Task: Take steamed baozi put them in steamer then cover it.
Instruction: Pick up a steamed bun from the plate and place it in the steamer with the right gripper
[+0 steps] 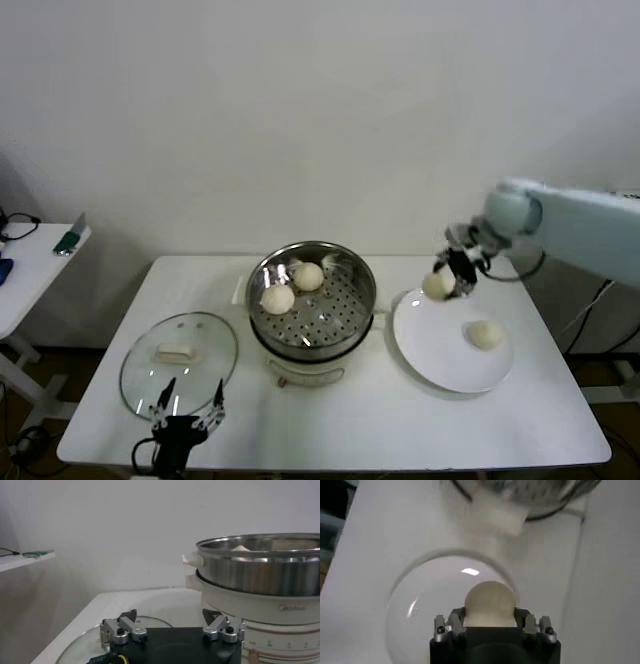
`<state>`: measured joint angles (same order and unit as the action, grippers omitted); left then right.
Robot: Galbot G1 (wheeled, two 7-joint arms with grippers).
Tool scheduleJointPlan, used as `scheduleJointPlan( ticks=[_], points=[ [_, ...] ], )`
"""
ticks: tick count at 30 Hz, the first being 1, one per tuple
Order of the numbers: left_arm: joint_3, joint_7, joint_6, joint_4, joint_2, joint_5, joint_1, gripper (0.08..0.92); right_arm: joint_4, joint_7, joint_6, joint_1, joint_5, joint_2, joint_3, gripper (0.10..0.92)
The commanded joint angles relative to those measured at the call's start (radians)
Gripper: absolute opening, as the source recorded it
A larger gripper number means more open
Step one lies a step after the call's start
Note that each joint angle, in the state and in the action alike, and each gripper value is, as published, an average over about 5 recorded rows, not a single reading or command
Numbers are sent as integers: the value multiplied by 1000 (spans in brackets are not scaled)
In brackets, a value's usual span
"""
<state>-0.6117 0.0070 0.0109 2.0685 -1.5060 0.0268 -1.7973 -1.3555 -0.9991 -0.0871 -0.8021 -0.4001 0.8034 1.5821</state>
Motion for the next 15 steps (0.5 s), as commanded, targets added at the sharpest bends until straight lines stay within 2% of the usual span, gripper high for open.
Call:
scheduleJointPlan(
  ticks=[1,4,7,15],
  points=[
    [1,-2,1,0,-1,-1,0,823,-187,-79,267,-324,-7,221,-44,649],
    [0,-2,1,2,-2,-1,1,823,-301,-35,278,-283,54,271,-52,647],
    [-4,-3,3,5,-1,1,-2,823,-348,1,297,-206,157,320,-49,645],
    [-8,-7,9,-1,-2,3,-5,823,-287,97,313,-27,313,449,-28,645]
  ],
)
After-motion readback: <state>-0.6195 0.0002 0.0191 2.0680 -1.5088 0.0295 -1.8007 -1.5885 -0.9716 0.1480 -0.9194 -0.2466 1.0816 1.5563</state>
